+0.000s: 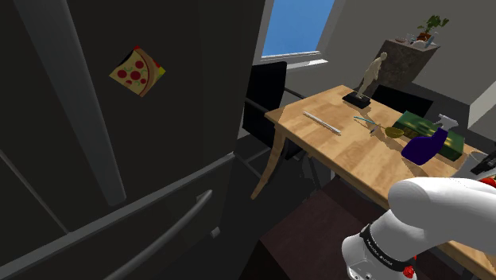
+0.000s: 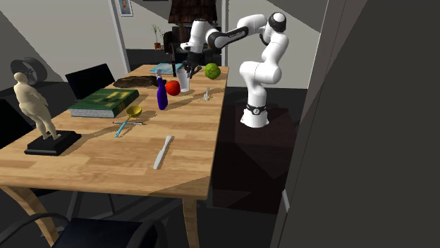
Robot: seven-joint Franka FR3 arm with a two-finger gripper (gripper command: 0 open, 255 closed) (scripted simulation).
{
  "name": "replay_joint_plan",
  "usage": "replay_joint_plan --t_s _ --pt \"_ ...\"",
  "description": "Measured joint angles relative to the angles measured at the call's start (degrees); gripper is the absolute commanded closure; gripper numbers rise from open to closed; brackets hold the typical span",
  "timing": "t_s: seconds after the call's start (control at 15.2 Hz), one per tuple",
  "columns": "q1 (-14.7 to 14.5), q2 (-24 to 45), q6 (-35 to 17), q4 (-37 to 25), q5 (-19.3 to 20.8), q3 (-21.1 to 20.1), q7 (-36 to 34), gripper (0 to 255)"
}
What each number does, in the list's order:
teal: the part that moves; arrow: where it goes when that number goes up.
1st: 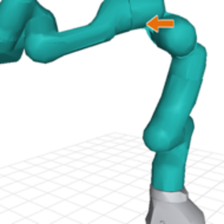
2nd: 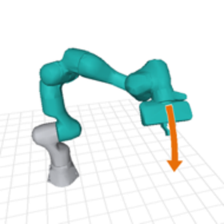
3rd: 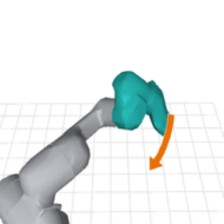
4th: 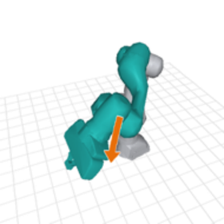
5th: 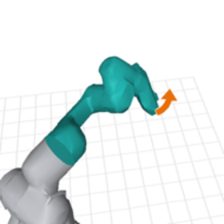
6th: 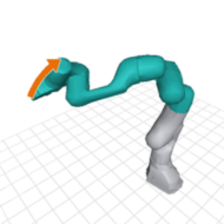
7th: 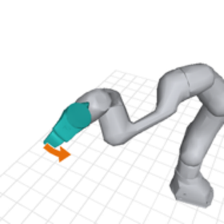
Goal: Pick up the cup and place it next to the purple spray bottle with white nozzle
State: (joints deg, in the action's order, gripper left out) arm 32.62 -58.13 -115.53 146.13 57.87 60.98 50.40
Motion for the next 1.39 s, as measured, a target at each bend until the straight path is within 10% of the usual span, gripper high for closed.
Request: replay_joint_plan --t_s 1.06,1.12,1.39 --pt "-0.94 1.97 -6.58 3.38 5.96 7.16 -2.27 255" --pt "-0.94 1.97 -6.59 3.38 5.97 7.16 -2.27 0" --pt "-0.95 1.97 -6.59 3.37 5.97 7.16 -2.27 0"
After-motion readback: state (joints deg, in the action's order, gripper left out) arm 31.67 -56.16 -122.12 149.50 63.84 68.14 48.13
